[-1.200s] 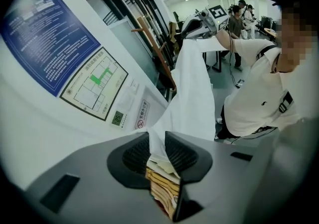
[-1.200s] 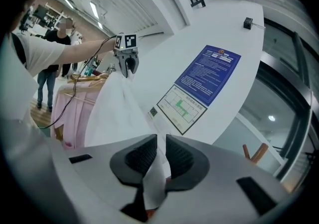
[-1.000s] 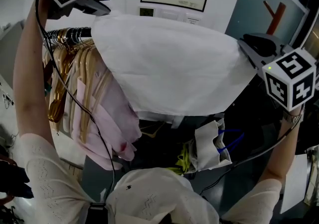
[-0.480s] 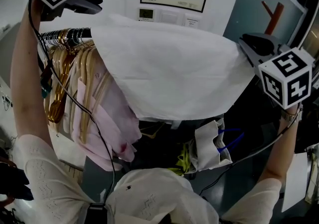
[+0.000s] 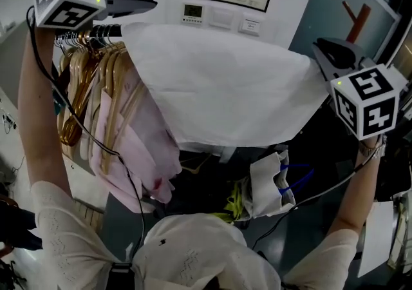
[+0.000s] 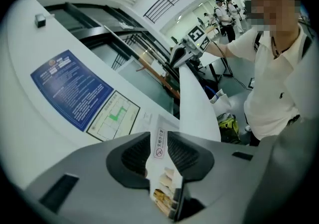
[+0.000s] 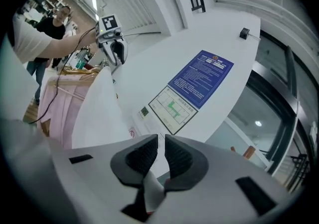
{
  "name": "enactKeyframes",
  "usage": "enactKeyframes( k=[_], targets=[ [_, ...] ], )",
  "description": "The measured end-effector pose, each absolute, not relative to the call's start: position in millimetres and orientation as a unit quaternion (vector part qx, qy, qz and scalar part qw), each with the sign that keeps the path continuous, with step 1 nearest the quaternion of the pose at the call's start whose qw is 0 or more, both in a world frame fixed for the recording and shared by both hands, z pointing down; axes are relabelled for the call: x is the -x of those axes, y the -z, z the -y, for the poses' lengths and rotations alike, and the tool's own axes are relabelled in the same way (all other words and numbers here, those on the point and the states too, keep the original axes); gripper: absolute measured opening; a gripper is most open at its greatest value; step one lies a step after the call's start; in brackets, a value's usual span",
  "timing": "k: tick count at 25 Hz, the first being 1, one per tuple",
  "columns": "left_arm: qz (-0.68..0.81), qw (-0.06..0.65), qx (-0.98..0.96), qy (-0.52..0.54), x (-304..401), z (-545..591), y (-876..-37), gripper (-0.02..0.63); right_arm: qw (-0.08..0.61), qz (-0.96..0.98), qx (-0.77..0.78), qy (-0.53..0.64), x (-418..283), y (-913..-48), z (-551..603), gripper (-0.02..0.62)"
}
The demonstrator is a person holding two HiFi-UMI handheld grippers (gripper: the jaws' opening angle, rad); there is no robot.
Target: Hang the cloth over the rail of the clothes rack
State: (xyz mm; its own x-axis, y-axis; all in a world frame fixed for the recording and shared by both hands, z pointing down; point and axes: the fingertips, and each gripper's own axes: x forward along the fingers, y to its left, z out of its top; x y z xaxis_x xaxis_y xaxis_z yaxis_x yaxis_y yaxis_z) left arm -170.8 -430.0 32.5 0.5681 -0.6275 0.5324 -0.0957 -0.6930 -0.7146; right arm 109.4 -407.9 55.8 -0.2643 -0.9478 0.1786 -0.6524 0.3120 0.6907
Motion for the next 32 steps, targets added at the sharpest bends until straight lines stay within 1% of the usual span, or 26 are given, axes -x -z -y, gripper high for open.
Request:
enactKeyframes(
  k=[3,5,6,8,12,17,21,25,29,32],
  targets=[
    [-0.278,0.362,0.815,0.358,155,411,-34,0.109,0.287,0.743,-0.543,0.265,-109,-55,408,0.058],
    [-0.374,0.375,0.785,0.322,157,410,-29,0.109,0.281,0.739,-0.546,0.277,-106,-53,408,0.059],
    [-0.423,0.369,0.772,0.297,160,410,-27,0.109,0.278,0.739,-0.545,0.281,-105,-53,407,0.060],
    [-0.492,0.342,0.764,0.239,163,401,-27,0.109,0.275,0.741,-0.543,0.284,-103,-53,405,0.060],
    [-0.573,0.306,0.747,0.140,170,379,-43,0.109,0.253,0.745,-0.550,0.281,-107,-50,404,0.060],
    [-0.613,0.183,0.769,0.020,194,371,-89,0.109,0.224,0.775,-0.528,0.267,-106,-44,397,0.060],
    [-0.647,0.136,0.751,0.004,215,376,-111,0.117,0.211,0.774,-0.521,0.291,-105,-36,379,0.061],
    [-0.636,0.083,0.767,-0.032,213,376,-133,0.129,0.164,0.769,-0.537,0.305,-104,-30,344,0.075],
    [-0.640,0.020,0.764,-0.079,214,382,-161,0.128,0.114,0.803,-0.525,0.258,-100,-64,321,0.094],
    [-0.662,0.000,0.743,-0.097,225,389,-173,0.127,0.091,0.811,-0.538,0.208,-114,-96,318,0.095]
  ],
)
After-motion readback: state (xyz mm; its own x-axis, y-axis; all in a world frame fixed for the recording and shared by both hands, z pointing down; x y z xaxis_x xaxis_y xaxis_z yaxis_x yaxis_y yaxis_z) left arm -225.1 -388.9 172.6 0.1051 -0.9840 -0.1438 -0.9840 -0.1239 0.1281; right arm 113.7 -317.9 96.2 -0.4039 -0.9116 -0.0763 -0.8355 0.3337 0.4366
